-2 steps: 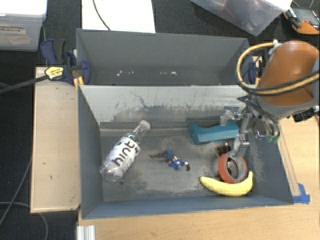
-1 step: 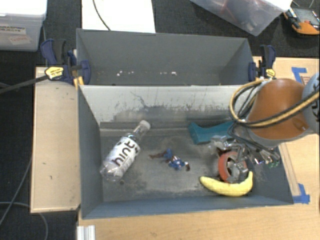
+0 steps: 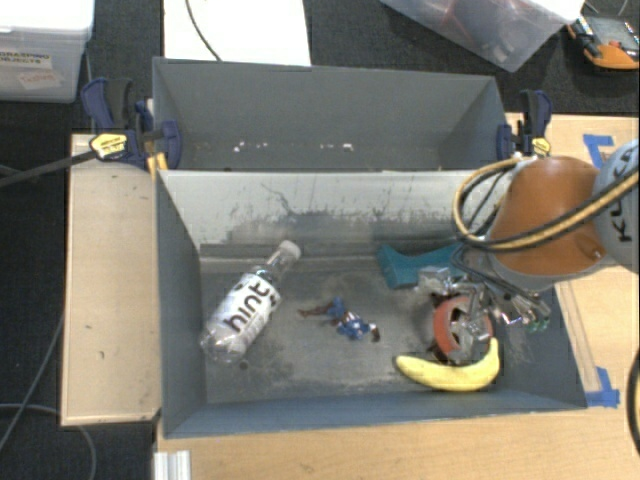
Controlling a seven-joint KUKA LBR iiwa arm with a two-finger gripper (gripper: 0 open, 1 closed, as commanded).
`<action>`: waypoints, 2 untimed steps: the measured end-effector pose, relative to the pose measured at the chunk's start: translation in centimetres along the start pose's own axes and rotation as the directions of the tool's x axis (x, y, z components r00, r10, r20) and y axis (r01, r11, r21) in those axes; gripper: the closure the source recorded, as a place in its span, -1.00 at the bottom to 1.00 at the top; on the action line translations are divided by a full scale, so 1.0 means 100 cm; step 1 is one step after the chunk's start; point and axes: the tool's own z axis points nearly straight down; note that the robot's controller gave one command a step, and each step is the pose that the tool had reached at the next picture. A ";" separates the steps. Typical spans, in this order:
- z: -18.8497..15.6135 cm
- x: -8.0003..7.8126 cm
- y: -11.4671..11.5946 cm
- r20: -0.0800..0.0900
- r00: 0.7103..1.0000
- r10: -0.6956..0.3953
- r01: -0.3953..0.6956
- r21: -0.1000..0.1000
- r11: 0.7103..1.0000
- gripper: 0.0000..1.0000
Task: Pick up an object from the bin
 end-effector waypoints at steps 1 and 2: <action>0.026 0.025 -0.023 0.019 0.998 -0.055 0.055 -0.002 0.998 -1.00; 0.013 0.023 -0.022 0.001 0.994 -0.112 0.112 -0.006 0.994 -1.00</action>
Offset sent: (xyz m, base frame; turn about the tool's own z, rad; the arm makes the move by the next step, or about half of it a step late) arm 0.0112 -0.0079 0.0646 0.1134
